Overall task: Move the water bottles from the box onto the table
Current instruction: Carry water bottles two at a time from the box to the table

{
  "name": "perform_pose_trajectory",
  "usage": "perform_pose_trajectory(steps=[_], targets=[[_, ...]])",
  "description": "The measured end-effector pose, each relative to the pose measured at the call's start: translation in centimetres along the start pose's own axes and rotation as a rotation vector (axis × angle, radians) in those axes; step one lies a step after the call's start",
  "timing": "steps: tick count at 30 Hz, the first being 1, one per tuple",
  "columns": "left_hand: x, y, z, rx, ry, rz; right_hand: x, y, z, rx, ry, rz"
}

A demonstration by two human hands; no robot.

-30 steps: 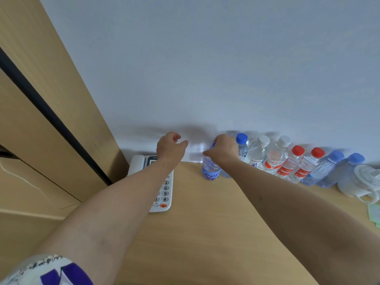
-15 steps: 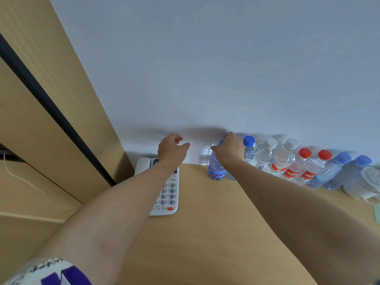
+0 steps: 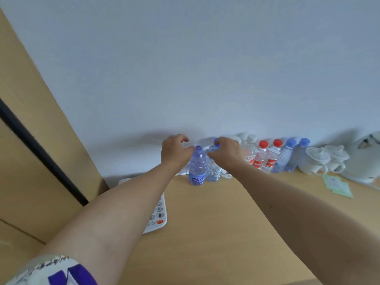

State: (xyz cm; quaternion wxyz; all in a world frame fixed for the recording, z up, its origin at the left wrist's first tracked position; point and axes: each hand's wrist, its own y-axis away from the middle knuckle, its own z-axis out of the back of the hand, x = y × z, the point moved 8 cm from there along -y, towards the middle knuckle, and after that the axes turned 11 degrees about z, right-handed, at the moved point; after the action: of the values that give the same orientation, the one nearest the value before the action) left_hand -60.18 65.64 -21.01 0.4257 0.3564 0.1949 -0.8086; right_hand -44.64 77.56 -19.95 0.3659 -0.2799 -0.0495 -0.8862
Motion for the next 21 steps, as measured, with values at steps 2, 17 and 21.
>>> perform_pose_trajectory(steps=[2,17,21], targets=[[-2.2,0.9,-1.8,0.048,-0.027,-0.066,-2.3,2.2,1.2,0.017,0.085,-0.032],[-23.0,22.6,-20.8,0.447,-0.359,-0.675,-23.5,25.4,16.9,-0.111,0.147,-0.517],[-27.7,31.9,-26.8,0.518,-0.428,-0.762,-29.5,35.0,22.1,-0.155,0.174,-0.641]])
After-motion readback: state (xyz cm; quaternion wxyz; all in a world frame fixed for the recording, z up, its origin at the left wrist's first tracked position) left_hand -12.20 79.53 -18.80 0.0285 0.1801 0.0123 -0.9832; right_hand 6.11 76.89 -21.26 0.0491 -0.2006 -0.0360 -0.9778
